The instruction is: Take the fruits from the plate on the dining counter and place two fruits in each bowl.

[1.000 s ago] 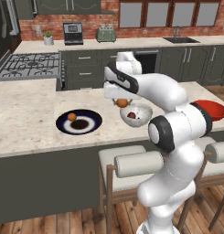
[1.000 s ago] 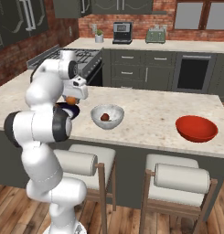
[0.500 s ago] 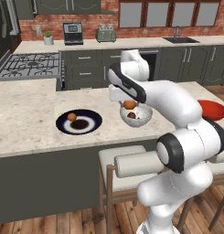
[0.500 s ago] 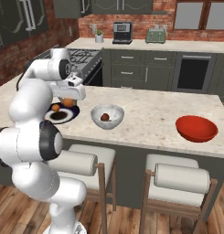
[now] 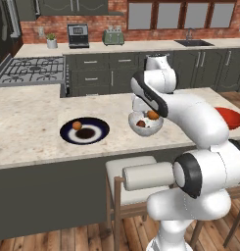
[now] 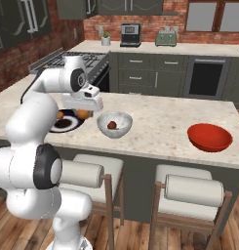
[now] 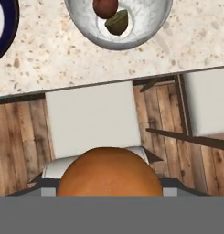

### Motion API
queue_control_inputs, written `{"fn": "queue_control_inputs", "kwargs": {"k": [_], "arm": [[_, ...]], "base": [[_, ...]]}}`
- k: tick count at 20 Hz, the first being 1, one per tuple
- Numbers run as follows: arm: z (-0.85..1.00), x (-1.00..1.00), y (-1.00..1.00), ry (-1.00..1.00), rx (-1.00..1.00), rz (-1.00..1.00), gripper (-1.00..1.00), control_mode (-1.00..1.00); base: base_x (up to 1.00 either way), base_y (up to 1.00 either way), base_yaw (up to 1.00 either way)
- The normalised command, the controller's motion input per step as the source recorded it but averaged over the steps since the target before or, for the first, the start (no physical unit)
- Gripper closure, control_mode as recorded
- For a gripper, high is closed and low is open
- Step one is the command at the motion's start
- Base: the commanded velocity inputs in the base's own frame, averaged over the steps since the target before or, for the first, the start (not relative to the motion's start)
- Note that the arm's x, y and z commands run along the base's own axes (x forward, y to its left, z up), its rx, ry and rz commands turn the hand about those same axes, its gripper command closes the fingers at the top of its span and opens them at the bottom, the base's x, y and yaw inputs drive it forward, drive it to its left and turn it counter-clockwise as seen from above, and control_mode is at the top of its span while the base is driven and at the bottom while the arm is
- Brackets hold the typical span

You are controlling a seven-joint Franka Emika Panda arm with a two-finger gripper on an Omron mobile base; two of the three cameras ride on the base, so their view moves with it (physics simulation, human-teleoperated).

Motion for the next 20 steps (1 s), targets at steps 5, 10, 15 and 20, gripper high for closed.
{"fn": "queue_control_inputs", "kwargs": {"k": [5,10,15,20], "arm": [[0.07,-0.29,-0.27,0.00,0.00,0.10,1.00,-1.00],[0.04,-0.09,-0.05,0.00,0.00,0.04,1.00,1.00],[0.00,0.00,0.00,0.00,0.00,0.00,1.00,1.00],[0.00,0.00,0.00,0.00,0.00,0.00,1.00,1.00]], "base": [[0.00,0.00,0.00],[-0.04,-0.02,0.01],[-0.38,-0.73,0.00],[-0.07,-1.00,0.00]]}}
